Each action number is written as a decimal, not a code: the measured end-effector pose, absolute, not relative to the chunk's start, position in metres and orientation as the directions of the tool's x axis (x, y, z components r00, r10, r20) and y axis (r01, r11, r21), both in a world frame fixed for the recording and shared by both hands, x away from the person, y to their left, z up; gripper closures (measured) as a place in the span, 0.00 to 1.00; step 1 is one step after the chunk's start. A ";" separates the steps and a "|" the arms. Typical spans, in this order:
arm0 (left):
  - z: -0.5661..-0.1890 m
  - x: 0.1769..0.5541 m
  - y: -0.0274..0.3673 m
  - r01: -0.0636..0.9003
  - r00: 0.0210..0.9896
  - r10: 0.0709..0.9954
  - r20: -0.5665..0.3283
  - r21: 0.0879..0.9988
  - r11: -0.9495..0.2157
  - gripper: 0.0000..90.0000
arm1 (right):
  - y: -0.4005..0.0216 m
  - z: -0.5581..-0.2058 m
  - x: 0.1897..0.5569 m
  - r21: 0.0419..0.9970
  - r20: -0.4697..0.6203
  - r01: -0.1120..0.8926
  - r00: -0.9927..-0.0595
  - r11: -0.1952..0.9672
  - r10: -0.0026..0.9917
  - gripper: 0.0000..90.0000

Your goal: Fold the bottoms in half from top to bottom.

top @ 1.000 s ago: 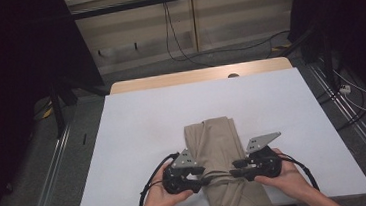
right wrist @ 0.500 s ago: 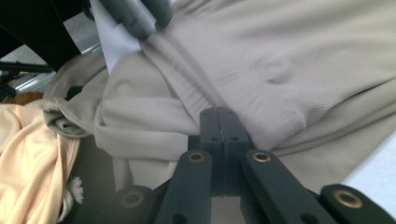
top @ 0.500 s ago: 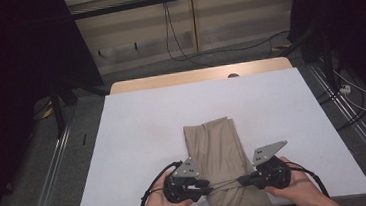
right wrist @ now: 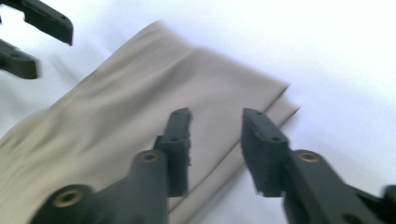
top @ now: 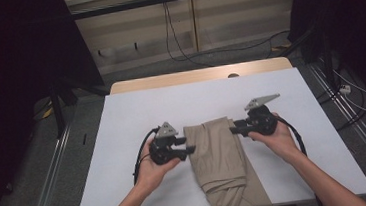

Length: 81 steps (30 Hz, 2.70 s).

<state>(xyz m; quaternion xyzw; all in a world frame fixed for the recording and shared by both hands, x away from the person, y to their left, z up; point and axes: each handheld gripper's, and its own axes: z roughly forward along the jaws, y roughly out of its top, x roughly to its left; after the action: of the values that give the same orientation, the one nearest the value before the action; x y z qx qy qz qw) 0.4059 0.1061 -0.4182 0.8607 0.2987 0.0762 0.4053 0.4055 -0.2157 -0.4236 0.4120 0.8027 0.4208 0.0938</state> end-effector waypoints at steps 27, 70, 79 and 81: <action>-0.451 0.467 0.091 0.570 0.768 0.597 -0.230 0.671 -0.474 0.72 | -0.226 -0.456 0.457 0.683 0.196 0.665 -0.565 0.302 0.801 0.79; -0.345 0.537 0.098 0.549 0.673 0.690 -0.268 0.805 -0.223 0.93 | -0.223 -0.353 0.499 0.843 0.259 0.530 -0.542 0.086 0.799 0.95; -0.333 0.576 0.080 0.548 0.649 0.708 -0.279 0.817 -0.181 0.93 | -0.234 -0.329 0.532 0.845 0.241 0.530 -0.498 0.072 0.833 0.95; -0.332 0.581 0.079 0.554 0.642 0.706 -0.297 0.817 -0.161 0.93 | -0.235 -0.325 0.537 0.851 0.236 0.520 -0.495 0.067 0.836 0.95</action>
<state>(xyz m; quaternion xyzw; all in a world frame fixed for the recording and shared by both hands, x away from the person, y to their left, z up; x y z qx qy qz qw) 0.5812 0.0789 -0.3324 0.7580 0.4159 0.0765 0.4967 0.5372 -0.2351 -0.3251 0.4758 0.7126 0.4898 0.1612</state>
